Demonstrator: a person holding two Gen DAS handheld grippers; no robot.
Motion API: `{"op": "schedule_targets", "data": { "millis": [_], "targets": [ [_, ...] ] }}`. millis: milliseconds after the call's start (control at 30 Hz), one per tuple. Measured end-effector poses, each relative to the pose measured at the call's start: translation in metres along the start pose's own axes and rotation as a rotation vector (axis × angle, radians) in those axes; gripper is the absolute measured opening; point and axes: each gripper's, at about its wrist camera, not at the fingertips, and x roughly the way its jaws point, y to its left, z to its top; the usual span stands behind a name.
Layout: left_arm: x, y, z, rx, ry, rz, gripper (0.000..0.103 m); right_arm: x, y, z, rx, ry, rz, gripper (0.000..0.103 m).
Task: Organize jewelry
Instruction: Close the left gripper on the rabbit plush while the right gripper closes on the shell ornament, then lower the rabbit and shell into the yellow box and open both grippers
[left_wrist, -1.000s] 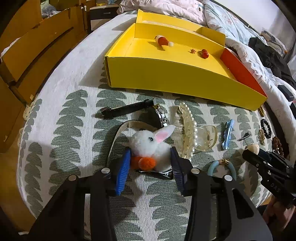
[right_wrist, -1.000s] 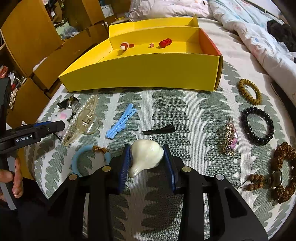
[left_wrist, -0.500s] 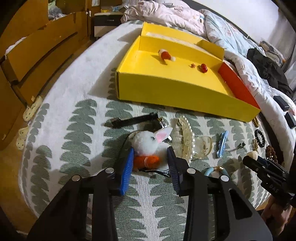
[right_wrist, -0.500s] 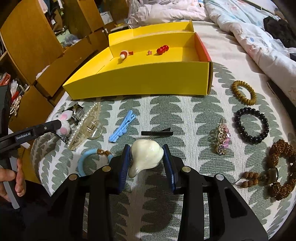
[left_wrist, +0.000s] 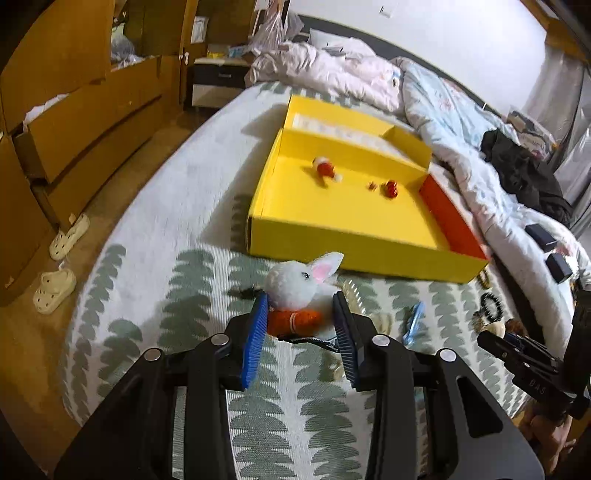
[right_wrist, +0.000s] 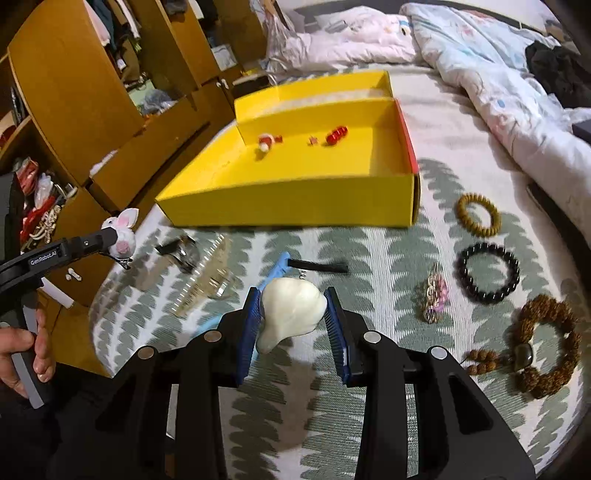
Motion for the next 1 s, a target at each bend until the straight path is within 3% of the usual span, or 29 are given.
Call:
{"op": "schedule_targets", "data": {
  "millis": [300,433,600,1000],
  "targets": [
    [-0.008,-0.024,0.050,0.055,-0.074,-0.044,0.036,-0.017,0.017,0.064,-0.039,-0.076,0.058,0.036],
    [0.004,-0.037,0.074,0.077,-0.069,-0.065,0.036,0.002,0.016,0.105,-0.049,-0.076,0.054,0.036],
    [0.035,-0.048,0.101,0.097,-0.053,-0.029,0.036,0.042,0.010,0.136,-0.038,-0.040,0.055,0.036],
    [0.140,-0.044,0.121,0.081,0.124,0.023,0.036,0.140,-0.017,0.165,-0.001,0.119,0.003,0.036]
  ]
}}
